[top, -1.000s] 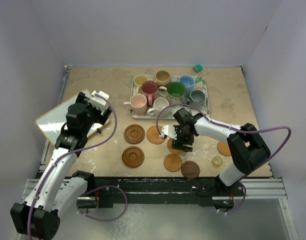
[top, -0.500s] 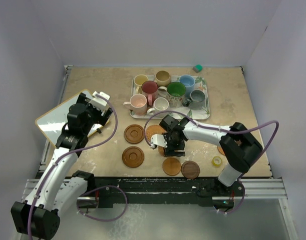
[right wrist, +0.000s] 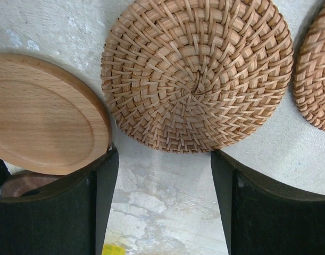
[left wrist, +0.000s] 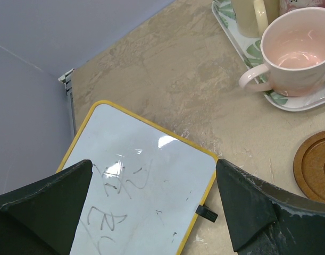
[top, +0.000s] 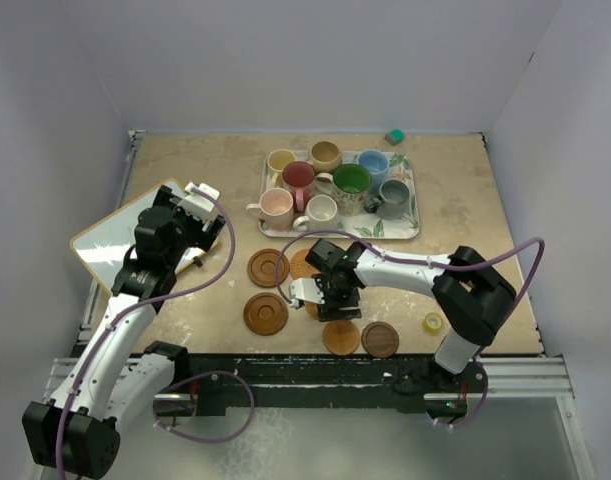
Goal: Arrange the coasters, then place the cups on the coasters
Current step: Move the coaster to the center of the board.
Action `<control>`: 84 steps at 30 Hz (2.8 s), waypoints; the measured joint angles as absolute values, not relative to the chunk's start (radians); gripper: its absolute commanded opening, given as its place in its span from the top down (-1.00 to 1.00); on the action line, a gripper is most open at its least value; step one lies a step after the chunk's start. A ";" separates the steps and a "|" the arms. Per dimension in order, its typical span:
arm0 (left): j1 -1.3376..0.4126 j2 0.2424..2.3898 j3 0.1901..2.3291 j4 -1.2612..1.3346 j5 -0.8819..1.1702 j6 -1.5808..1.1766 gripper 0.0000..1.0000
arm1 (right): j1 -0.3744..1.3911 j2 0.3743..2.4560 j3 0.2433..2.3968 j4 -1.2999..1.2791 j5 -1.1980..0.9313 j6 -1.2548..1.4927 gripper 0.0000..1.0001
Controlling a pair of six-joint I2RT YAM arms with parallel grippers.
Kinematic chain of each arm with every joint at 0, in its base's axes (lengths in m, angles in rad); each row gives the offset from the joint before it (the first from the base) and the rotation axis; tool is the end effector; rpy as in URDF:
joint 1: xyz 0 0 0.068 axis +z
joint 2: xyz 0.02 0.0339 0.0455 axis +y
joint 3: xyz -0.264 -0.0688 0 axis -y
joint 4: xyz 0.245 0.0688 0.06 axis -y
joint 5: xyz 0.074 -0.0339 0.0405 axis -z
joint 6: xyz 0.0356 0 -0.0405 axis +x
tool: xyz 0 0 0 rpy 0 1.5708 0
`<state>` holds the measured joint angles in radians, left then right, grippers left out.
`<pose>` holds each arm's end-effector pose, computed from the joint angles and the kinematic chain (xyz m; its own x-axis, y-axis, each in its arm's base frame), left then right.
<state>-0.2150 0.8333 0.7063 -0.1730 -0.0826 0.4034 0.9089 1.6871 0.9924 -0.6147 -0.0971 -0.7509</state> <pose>0.1938 -0.0393 0.3050 -0.2123 0.4468 -0.8691 0.2381 0.8862 0.3974 0.1851 0.2431 0.1593 0.1121 -0.9610 -0.2528 -0.9903 -0.0872 -0.1079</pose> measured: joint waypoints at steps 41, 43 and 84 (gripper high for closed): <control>-0.202 0.797 0.706 -0.170 -0.088 0.403 -0.89 | 0.922 1.397 0.986 -0.606 -0.141 -0.617 -0.53; -0.202 0.804 0.706 -0.161 -0.091 0.403 -0.89 | 0.922 1.377 0.961 -0.597 -0.123 -0.610 -0.54; -0.202 0.831 0.671 -0.090 -0.113 0.403 -0.90 | 1.006 1.421 0.785 -0.437 -0.062 -0.578 -0.55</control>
